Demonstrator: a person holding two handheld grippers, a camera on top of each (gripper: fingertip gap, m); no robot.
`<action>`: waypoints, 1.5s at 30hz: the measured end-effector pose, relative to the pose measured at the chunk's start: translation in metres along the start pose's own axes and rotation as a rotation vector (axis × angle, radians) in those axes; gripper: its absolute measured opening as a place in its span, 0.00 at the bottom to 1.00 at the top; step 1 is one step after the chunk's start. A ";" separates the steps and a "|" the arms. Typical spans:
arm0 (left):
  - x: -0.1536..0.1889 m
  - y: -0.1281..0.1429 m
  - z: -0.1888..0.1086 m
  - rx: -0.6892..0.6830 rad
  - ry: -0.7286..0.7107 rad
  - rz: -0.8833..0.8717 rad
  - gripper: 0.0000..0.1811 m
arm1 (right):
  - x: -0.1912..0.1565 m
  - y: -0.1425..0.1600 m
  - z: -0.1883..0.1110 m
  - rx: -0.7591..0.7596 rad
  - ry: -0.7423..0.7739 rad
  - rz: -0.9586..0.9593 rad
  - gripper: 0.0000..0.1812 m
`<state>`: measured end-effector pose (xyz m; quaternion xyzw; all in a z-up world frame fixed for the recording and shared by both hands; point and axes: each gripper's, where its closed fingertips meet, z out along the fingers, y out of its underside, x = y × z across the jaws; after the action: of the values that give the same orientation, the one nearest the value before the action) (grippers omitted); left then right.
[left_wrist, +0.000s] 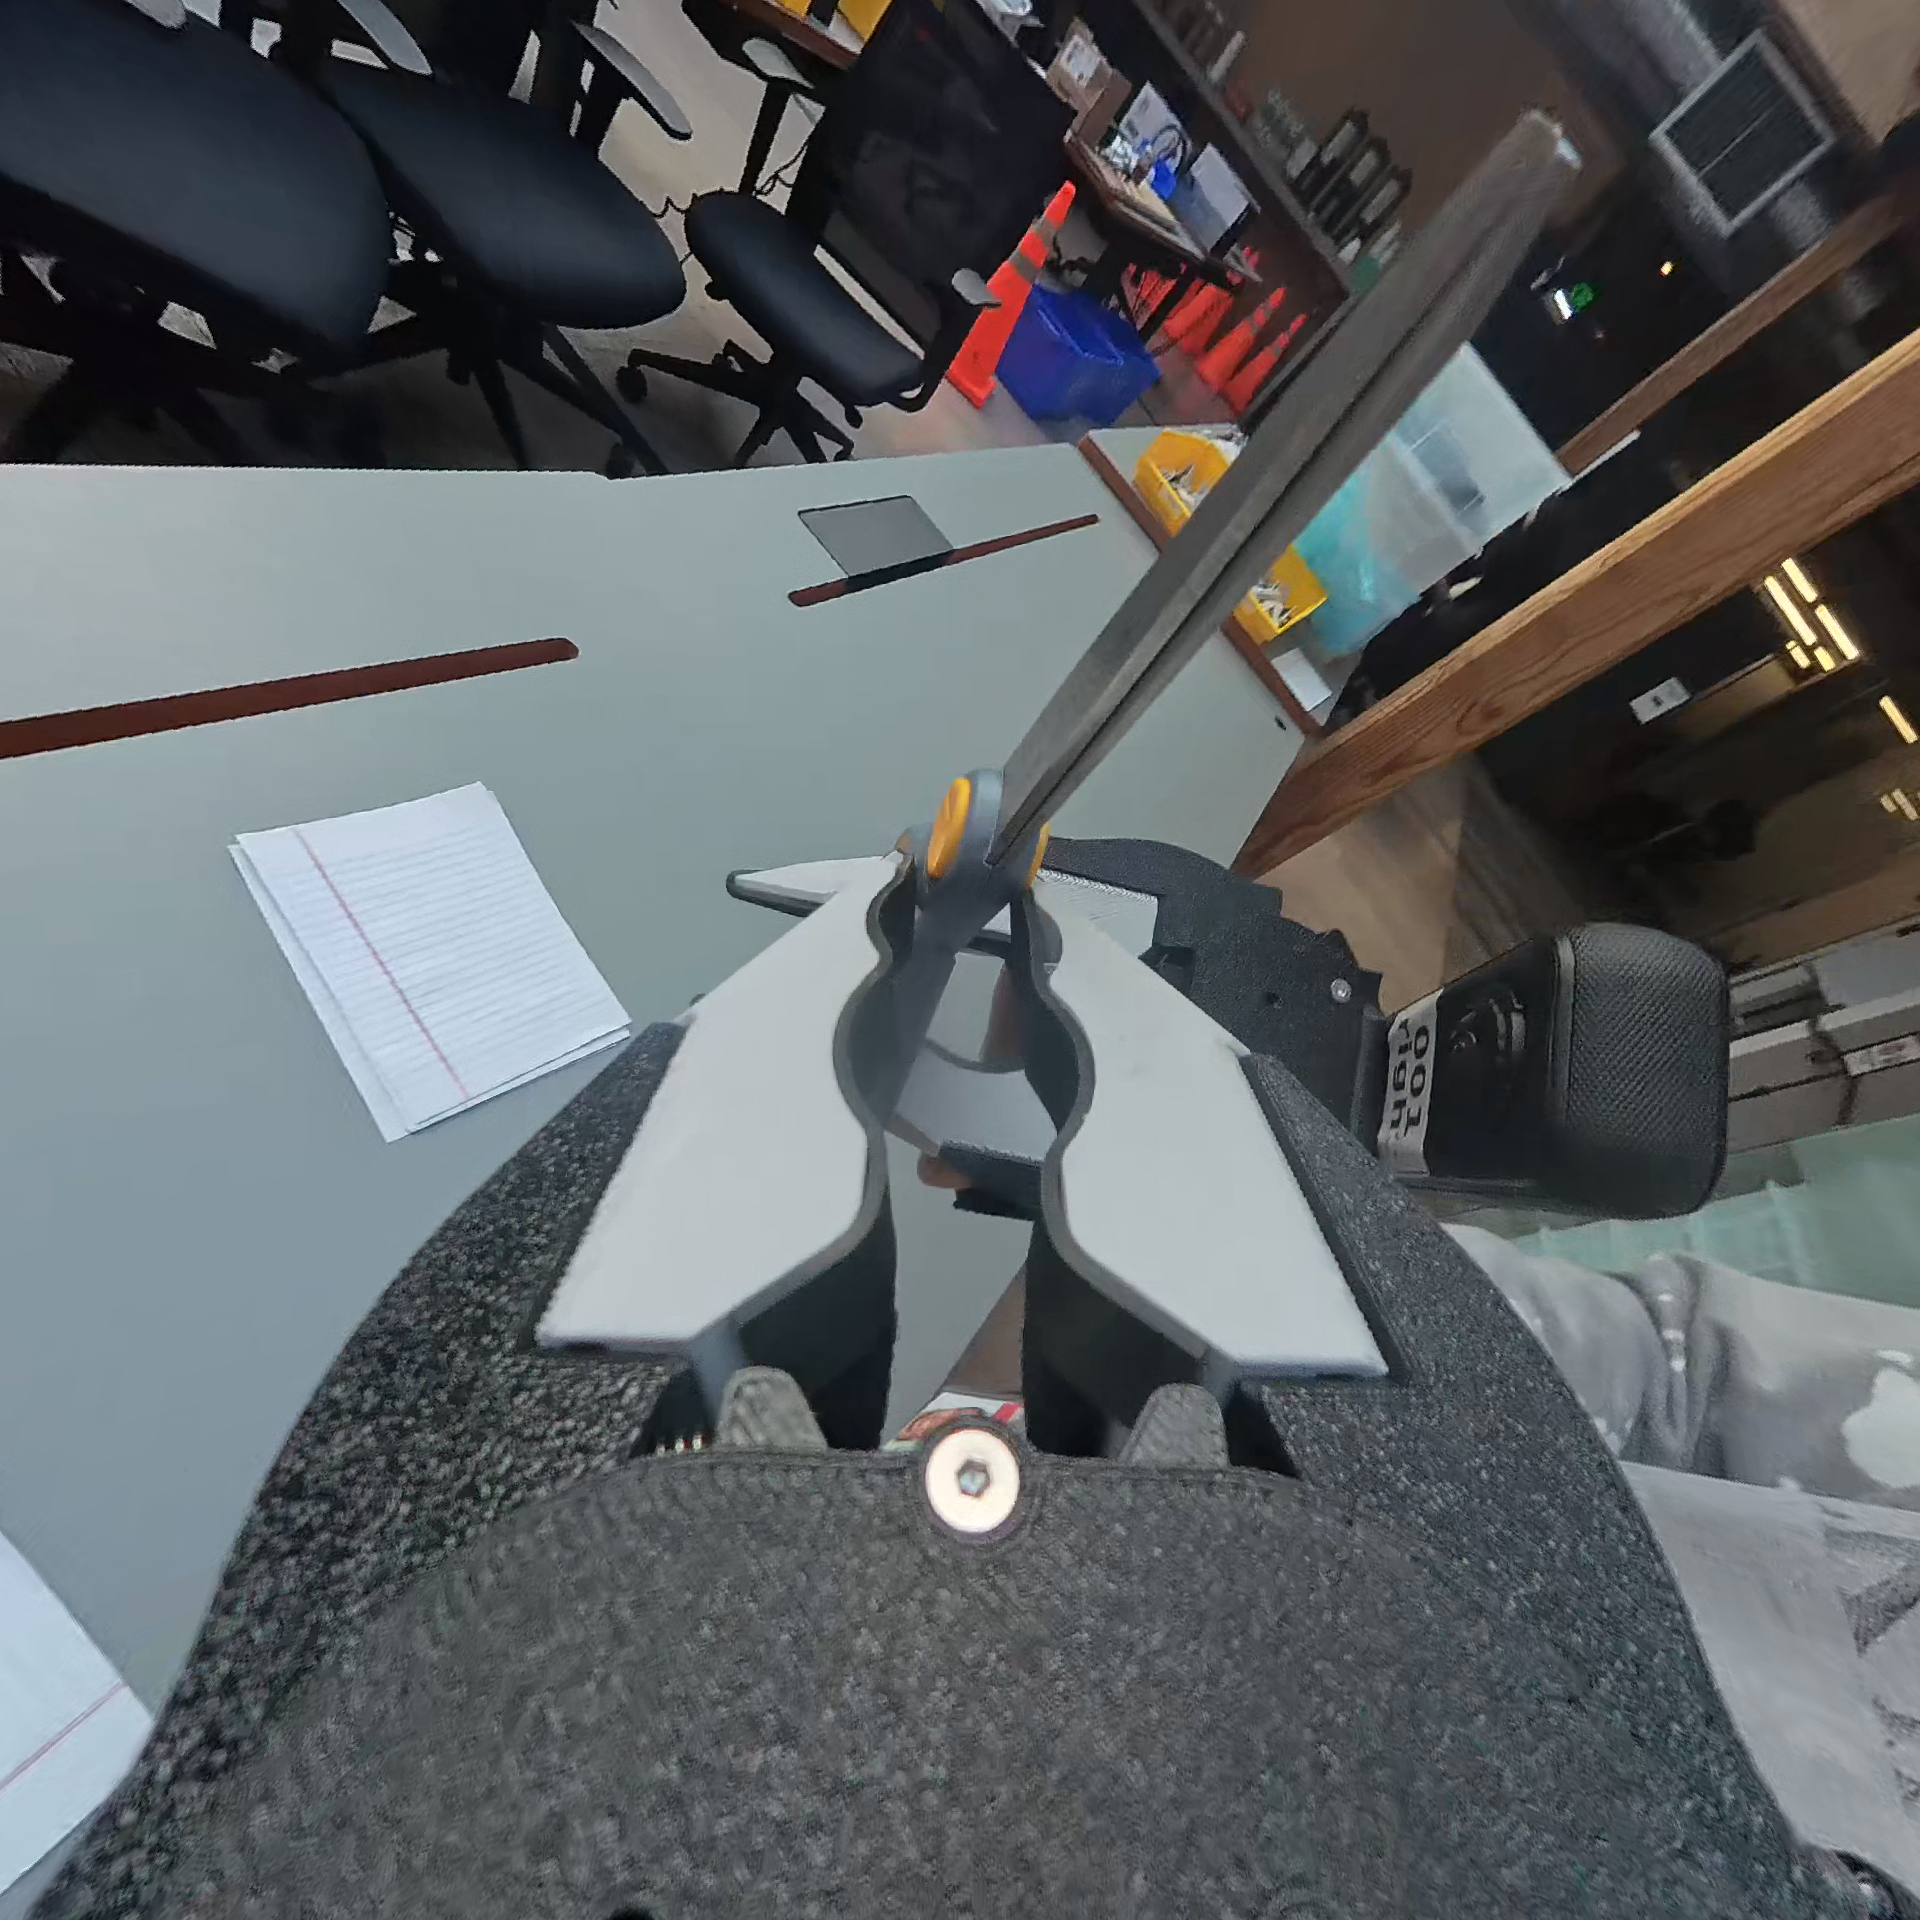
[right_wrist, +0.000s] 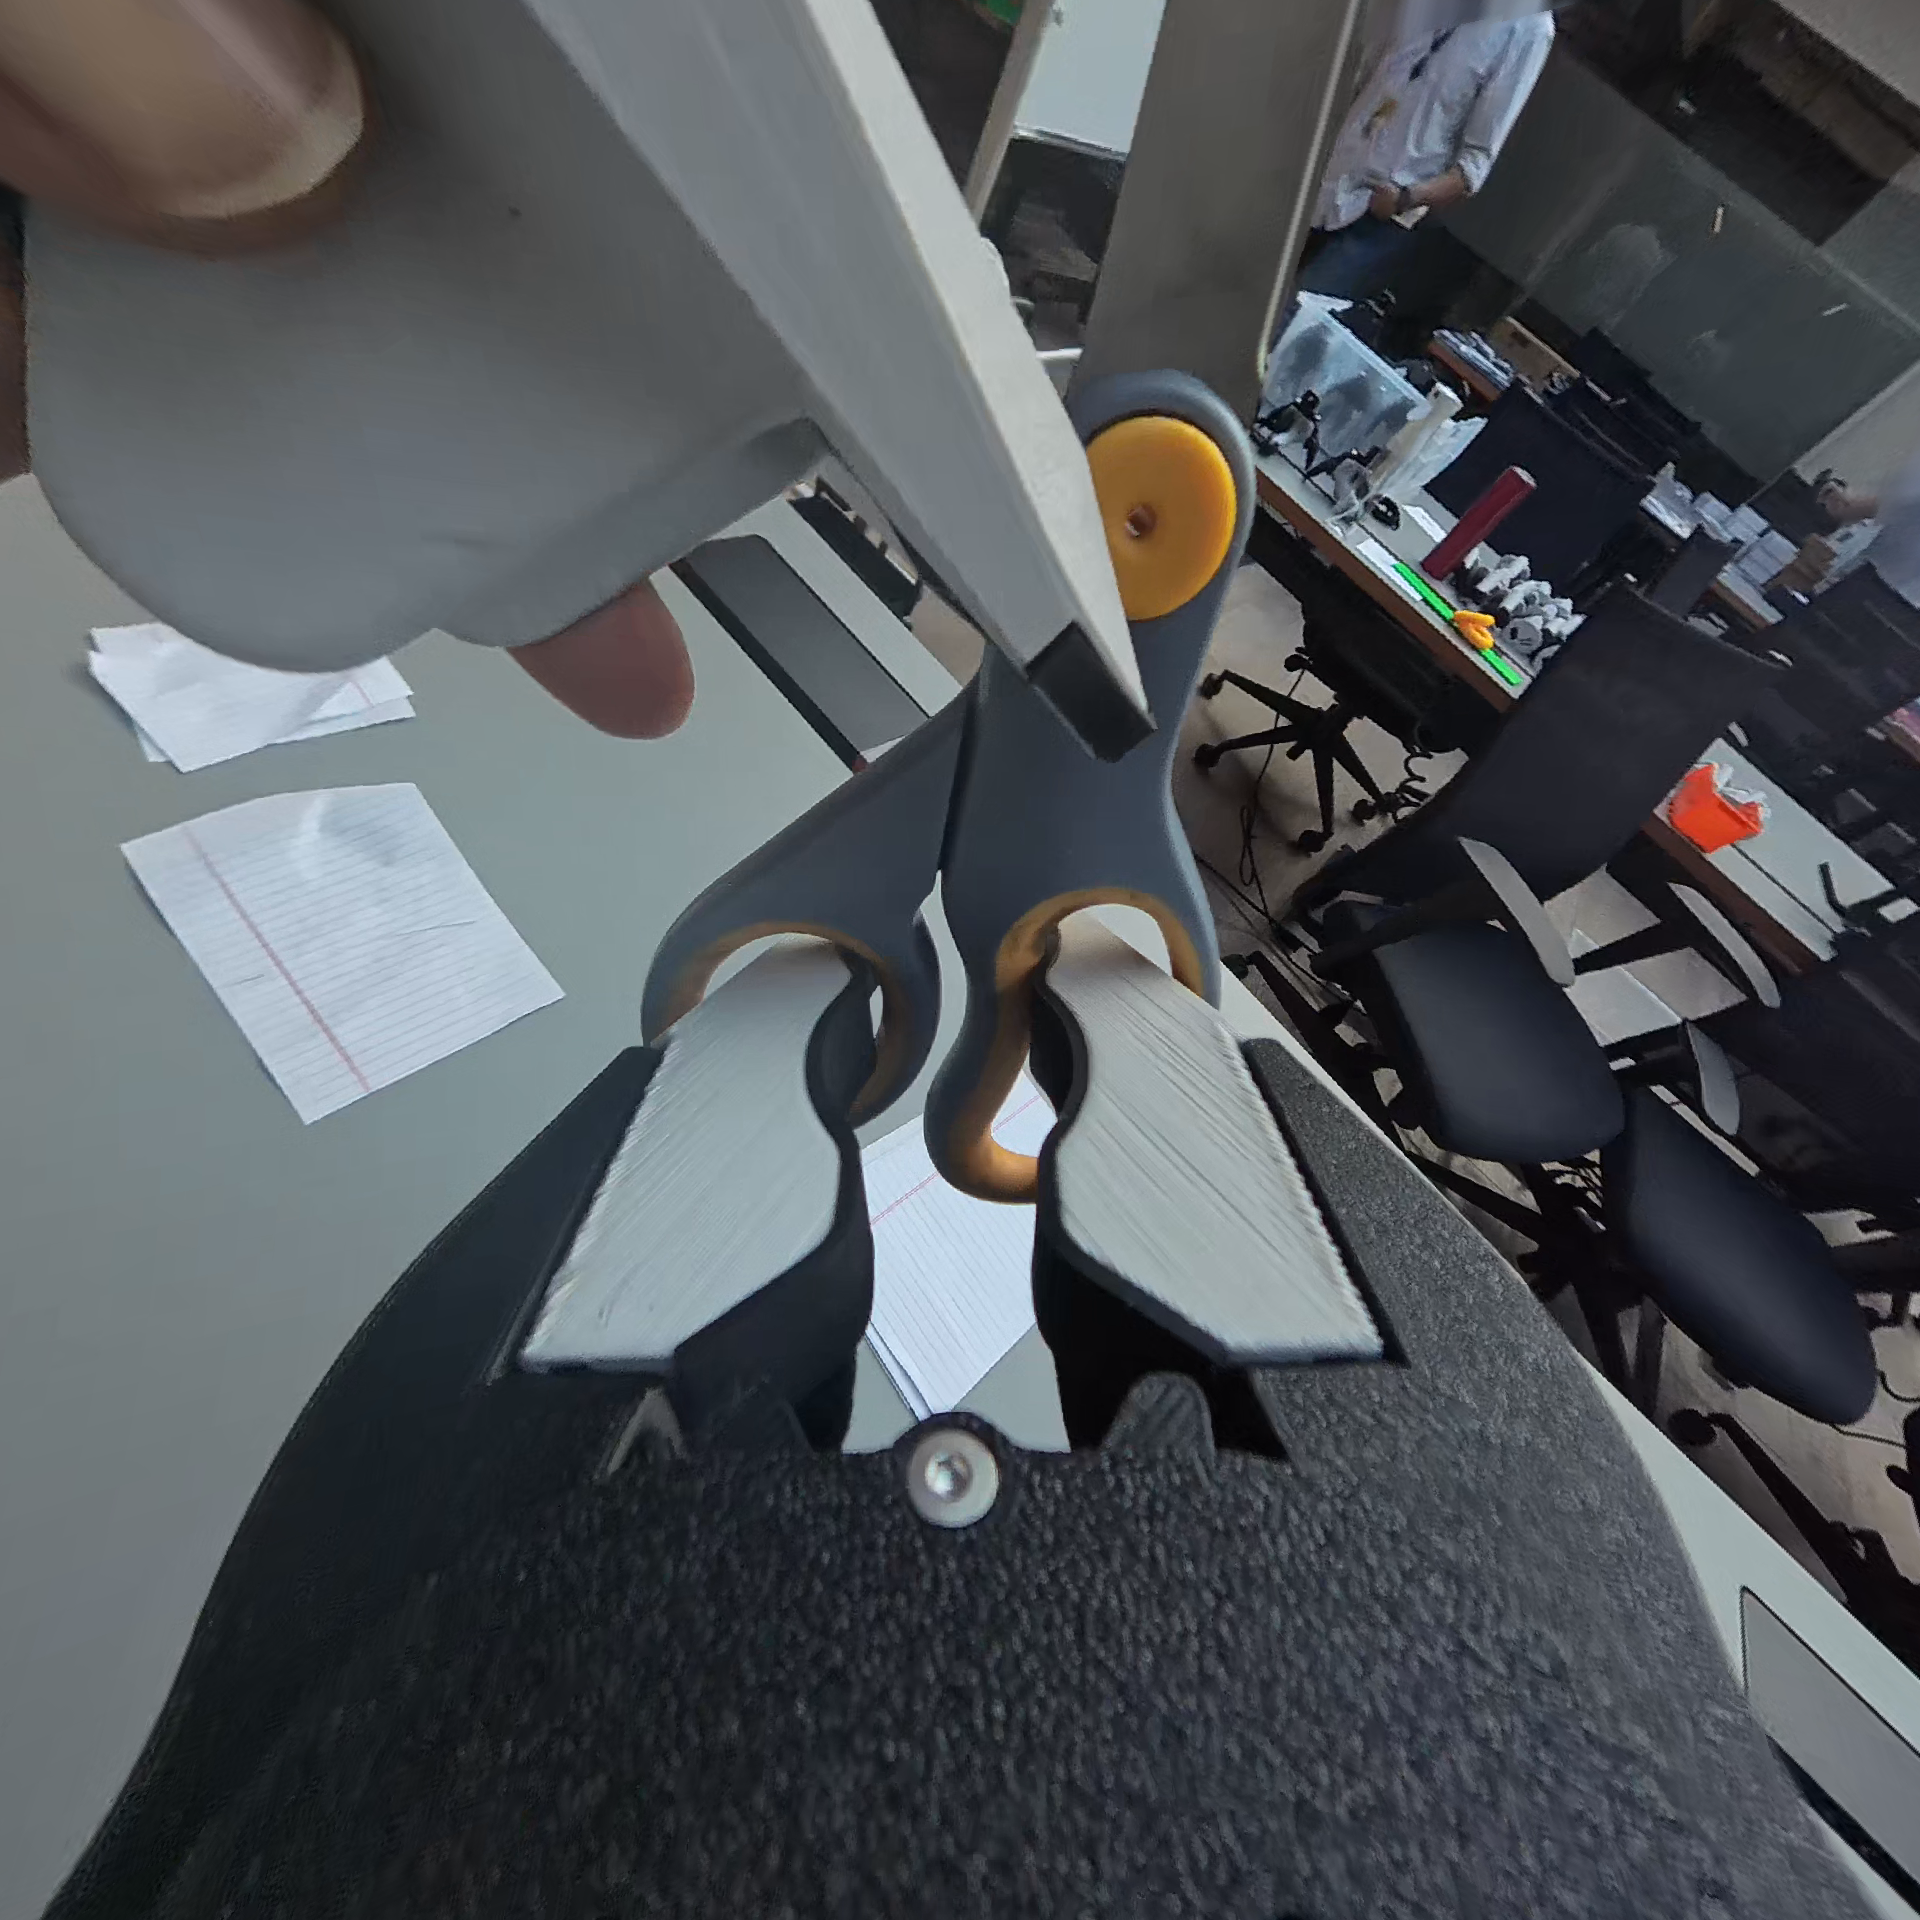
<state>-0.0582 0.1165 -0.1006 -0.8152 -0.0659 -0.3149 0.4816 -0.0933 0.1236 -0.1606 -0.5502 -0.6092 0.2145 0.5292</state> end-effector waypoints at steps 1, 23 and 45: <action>-0.001 -0.002 0.000 0.023 0.019 -0.043 0.10 | 0.003 -0.001 0.002 0.002 0.044 -0.002 0.13; -0.021 -0.010 -0.047 0.271 0.076 0.073 0.26 | 0.002 0.010 0.001 0.133 -0.274 0.360 0.11; -0.413 0.277 -0.155 -0.319 -0.738 -0.243 0.31 | -0.017 0.090 -0.065 -0.005 -0.386 0.527 0.11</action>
<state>-0.3420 -0.0765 -0.4927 -0.9239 -0.2802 -0.0627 0.2529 0.0006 0.1145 -0.2209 -0.6397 -0.5353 0.4429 0.3288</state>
